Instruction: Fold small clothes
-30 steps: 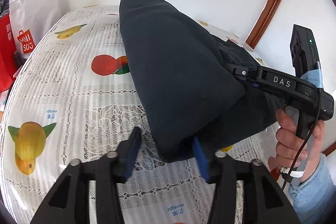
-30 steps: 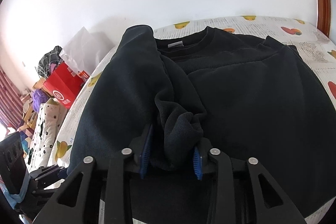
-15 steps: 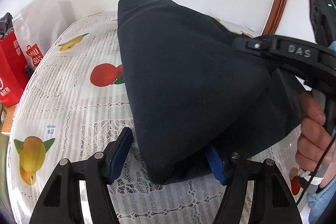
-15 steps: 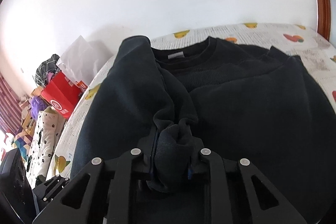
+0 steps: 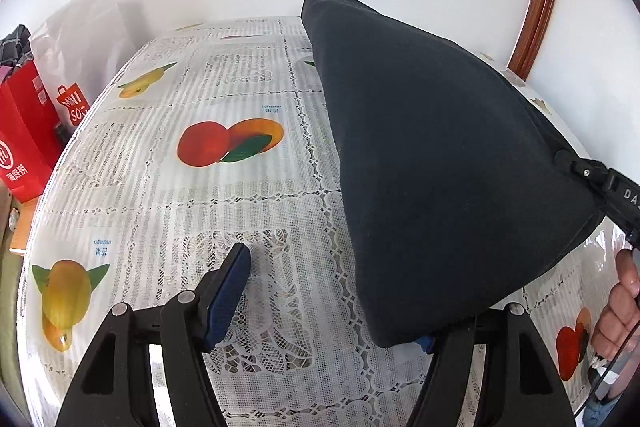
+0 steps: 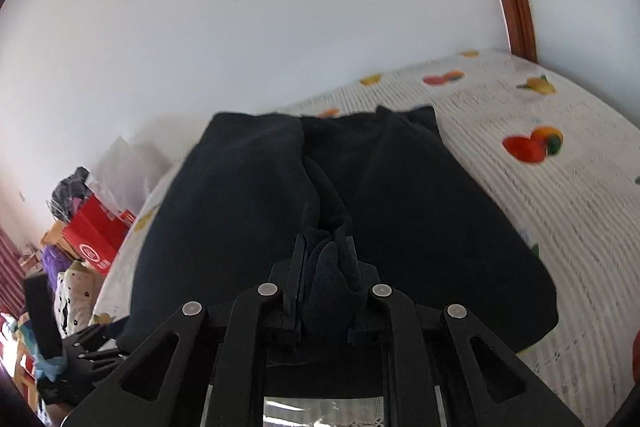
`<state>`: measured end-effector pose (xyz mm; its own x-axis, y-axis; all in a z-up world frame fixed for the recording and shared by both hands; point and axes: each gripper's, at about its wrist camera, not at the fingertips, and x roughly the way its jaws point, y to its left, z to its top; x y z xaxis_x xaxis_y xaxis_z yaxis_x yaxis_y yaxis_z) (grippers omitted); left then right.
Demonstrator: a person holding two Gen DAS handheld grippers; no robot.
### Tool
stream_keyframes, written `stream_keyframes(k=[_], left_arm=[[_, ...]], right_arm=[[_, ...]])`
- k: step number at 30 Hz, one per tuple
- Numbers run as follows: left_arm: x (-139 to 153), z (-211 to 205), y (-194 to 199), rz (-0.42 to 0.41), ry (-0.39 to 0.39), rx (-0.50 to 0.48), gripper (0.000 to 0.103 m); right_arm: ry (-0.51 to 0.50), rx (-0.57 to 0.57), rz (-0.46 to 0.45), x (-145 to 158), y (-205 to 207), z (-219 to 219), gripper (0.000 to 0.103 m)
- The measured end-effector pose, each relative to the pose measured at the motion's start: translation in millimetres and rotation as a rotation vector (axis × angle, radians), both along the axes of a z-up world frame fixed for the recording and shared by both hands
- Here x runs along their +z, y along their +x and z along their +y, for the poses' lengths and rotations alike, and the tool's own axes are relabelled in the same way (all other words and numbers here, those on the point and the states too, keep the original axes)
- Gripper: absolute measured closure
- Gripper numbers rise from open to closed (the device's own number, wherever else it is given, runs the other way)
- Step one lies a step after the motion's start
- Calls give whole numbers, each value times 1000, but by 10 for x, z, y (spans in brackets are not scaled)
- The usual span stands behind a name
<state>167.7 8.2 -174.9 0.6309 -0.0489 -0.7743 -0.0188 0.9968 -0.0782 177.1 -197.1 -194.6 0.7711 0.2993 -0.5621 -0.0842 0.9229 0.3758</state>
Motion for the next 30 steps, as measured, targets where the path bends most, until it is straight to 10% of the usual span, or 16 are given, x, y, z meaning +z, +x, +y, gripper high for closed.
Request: stream_keyframes(k=[7,16,24,30], left_arm=[[91,-153,-111,-12,-113,-125,34],[21,-528,75,-2,9,-84,30],[23,-494,77,-1,28,-55,30],[21,-537,87,1,43,-64,29]], right_arm=[[-8,-23,16,-1,9,60,89],[-6,2,45,66,71,36,88],[85,-56,-190,391,-230,-454,90],[142,-119,-5,-33,-157,-906,90]])
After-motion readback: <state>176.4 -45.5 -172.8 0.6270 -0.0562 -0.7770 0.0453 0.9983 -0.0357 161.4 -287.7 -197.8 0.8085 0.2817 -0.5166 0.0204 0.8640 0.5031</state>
